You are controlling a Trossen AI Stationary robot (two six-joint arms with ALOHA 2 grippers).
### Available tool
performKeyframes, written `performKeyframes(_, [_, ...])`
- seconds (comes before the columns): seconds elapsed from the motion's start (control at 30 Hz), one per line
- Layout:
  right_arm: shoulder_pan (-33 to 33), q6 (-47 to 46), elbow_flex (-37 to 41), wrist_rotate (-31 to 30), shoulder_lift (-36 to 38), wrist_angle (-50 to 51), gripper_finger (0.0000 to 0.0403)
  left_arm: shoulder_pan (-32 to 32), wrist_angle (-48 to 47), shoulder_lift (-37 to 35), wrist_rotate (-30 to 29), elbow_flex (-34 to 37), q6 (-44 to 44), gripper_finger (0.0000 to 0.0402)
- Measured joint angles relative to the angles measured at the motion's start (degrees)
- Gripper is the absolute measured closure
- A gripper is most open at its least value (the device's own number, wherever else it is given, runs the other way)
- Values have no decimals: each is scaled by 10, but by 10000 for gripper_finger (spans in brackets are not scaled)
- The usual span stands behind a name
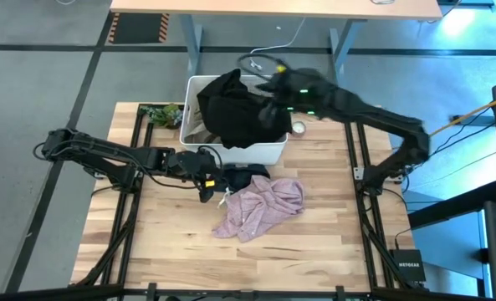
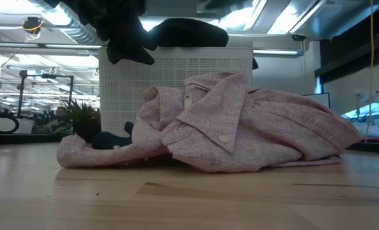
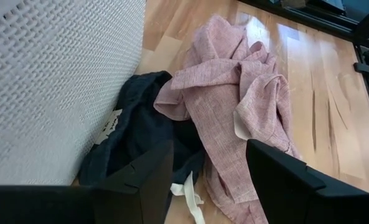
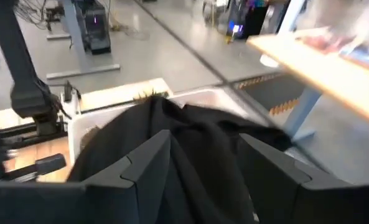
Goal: Sort clothes
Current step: Put the black shirt into the white bin
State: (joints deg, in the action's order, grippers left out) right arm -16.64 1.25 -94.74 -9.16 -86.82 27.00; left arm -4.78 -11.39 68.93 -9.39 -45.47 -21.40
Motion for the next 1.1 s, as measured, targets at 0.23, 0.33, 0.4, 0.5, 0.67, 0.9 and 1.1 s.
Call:
performKeyframes(0.23, [-2, -10, 0, 19, -138, 15, 199, 0, 0, 0, 0, 0, 4, 204])
performKeyframes(0.33, [-8, -13, 1, 25, -189, 39, 199, 0, -1, 0, 0, 0, 4, 204])
performKeyframes(0.4, [-12, -29, -2, 46, -217, 54, 199, 0, -1, 0, 0, 0, 4, 204])
performKeyframes(0.5, [-18, -35, -4, 71, -245, 62, 199, 0, -1, 0, 0, 0, 4, 204])
performKeyframes(0.67, [-28, -63, -6, 142, -268, 50, 199, 0, -1, 0, 0, 0, 3, 204])
performKeyframes(0.9, [-42, -91, 2, 189, -247, 14, 199, 0, 0, 0, 0, 0, 2, 204])
performKeyframes(1.1, [-44, -90, 5, 194, -196, -10, 199, 0, -1, 0, 0, 0, 3, 204])
